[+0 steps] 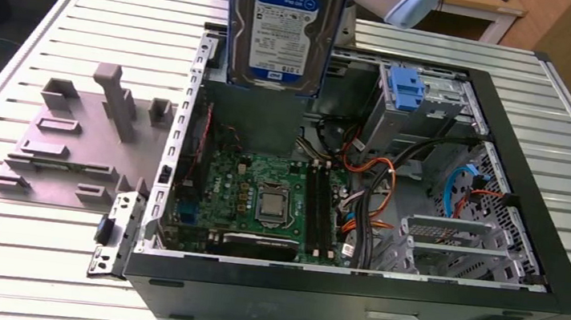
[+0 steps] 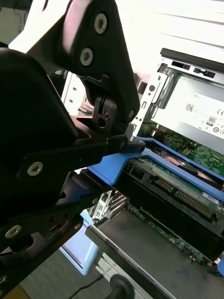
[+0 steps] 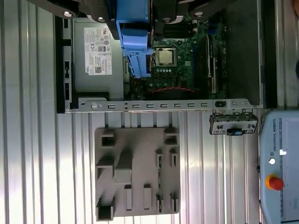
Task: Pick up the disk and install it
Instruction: 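Pick up the disk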
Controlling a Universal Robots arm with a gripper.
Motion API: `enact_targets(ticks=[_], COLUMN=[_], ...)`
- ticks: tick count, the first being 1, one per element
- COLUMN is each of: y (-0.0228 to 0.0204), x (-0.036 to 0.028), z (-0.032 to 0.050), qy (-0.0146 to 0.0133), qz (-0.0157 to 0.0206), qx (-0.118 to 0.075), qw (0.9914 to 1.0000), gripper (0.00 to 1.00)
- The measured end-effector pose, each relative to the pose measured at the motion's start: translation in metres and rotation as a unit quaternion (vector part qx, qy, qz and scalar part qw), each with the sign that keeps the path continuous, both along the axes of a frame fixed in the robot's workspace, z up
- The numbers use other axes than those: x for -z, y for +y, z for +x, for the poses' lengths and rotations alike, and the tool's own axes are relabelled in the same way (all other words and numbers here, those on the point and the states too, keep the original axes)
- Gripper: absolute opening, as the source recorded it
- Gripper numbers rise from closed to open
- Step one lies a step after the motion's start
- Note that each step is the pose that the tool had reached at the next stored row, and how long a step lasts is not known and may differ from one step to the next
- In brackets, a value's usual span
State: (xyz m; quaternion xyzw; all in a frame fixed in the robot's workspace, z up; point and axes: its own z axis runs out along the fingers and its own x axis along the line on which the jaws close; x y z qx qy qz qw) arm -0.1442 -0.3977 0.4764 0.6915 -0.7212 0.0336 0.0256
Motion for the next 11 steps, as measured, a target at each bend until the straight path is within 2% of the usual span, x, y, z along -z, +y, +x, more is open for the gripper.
enact_targets(ticks=[4,5,8,11], y=[-0.0056,-0.0073,-0.0108,-0.0146], x=[0.0003,0.0005,0.0006,0.0006], z=[0.0003,0.0004,0.0008,0.001], qy=[0.0,-0.0001,-0.0001,0.0], qz=[0.0001,0.0012,0.0143,0.023], qx=[0.0,0.0,0.0,0.0], qw=[1.0,1.0,0.9999,0.99974], gripper=[0.36,0.36,0.36,0.36])
